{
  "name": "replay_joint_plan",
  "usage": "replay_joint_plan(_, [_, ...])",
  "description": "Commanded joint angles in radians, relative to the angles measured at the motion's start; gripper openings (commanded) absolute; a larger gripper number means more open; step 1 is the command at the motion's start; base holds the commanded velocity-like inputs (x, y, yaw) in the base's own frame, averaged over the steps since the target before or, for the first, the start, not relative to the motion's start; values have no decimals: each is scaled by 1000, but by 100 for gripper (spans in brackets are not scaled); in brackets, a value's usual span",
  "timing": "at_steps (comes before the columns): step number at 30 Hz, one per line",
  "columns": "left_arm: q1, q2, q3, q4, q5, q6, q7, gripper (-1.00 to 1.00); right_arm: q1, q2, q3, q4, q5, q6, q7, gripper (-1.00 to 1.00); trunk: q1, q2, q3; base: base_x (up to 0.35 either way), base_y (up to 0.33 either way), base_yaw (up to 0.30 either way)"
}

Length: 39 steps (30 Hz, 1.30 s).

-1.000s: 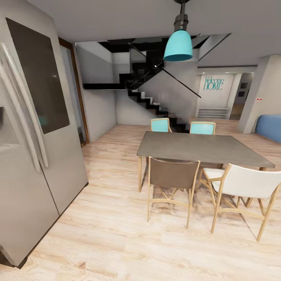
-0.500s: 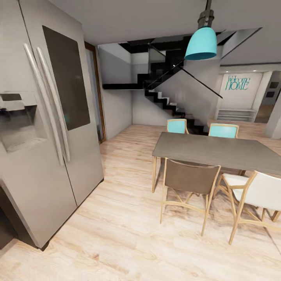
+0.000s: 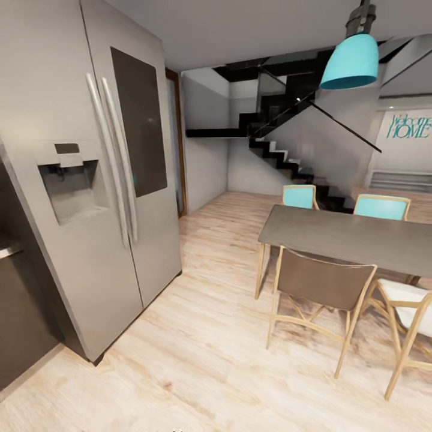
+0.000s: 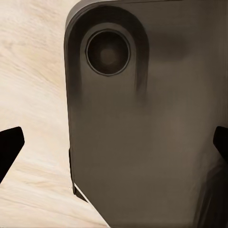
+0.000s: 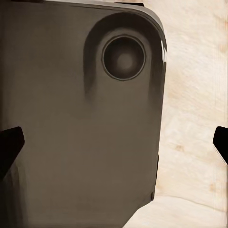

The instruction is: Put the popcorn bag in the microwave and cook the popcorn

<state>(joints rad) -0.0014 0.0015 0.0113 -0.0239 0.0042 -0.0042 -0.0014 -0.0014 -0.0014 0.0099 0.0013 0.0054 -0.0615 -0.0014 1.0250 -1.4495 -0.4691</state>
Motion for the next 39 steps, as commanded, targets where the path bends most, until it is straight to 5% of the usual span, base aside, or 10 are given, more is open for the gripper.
replay_joint_plan(1, [0,0,1,-1,0,-1,0,100,0,0,1,0,1,-3,0,100,0,0,-1,0,0,277])
replay_joint_plan(39, [0,0,1,-1,0,0,0,100,0,0,1,0,0,-11,0,100,0,0,-1,0,0,277])
